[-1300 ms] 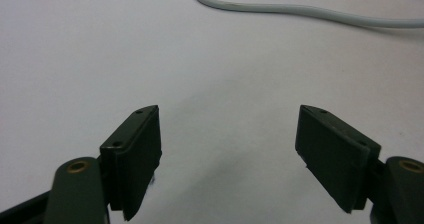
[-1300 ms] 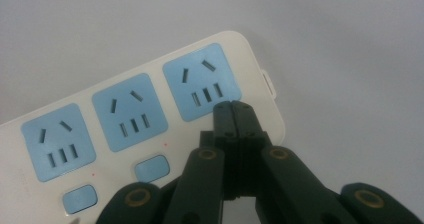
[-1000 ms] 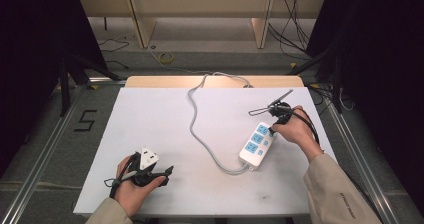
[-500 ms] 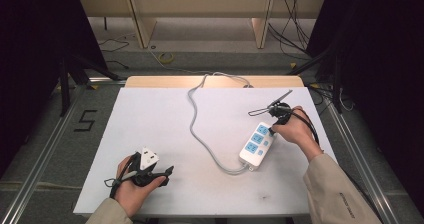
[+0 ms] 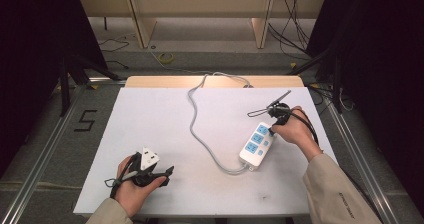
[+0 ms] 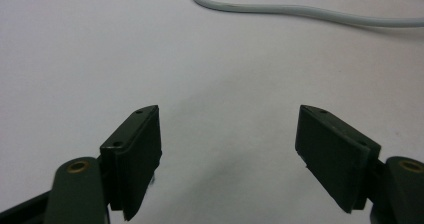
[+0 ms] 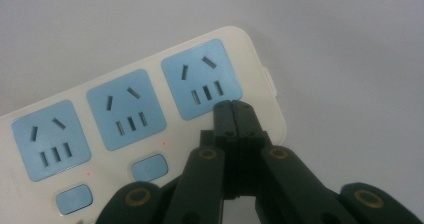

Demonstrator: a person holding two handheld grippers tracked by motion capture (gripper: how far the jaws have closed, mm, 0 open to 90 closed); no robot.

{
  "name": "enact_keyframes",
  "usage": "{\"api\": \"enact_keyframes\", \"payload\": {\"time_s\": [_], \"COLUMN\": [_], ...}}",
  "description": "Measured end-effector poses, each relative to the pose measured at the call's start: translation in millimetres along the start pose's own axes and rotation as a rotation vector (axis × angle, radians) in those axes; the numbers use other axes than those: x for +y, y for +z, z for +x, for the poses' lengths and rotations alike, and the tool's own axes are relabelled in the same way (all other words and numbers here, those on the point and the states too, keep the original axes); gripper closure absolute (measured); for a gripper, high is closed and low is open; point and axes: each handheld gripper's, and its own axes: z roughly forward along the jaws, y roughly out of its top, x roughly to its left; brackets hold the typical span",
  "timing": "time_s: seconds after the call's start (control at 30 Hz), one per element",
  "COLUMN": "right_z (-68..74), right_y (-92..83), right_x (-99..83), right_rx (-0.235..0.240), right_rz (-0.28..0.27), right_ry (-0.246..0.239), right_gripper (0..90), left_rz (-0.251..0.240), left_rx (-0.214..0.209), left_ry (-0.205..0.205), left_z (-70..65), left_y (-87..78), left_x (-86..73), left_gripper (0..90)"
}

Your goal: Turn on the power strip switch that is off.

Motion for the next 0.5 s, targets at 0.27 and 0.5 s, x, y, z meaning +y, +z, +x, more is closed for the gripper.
{"api": "enact_keyframes", "payload": {"time_s": [0.27,0.5], "right_z": [1.8,2.9], "right_y": [0.3,0.5], "right_x": [0.1,0.2], "right_rx": [-0.011,-0.018], "right_rz": [0.002,0.003], "right_ry": [-0.003,-0.009], "right_gripper": [90.0,90.0], "left_rz": [0.000,0.000], "left_rx": [0.000,0.001], "left_ry": [0.001,0.000], "left_z": [-0.2,-0.3], "left_y": [0.1,0.1], "left_x": [0.1,0.0], "left_gripper": [26.3,26.3]}}
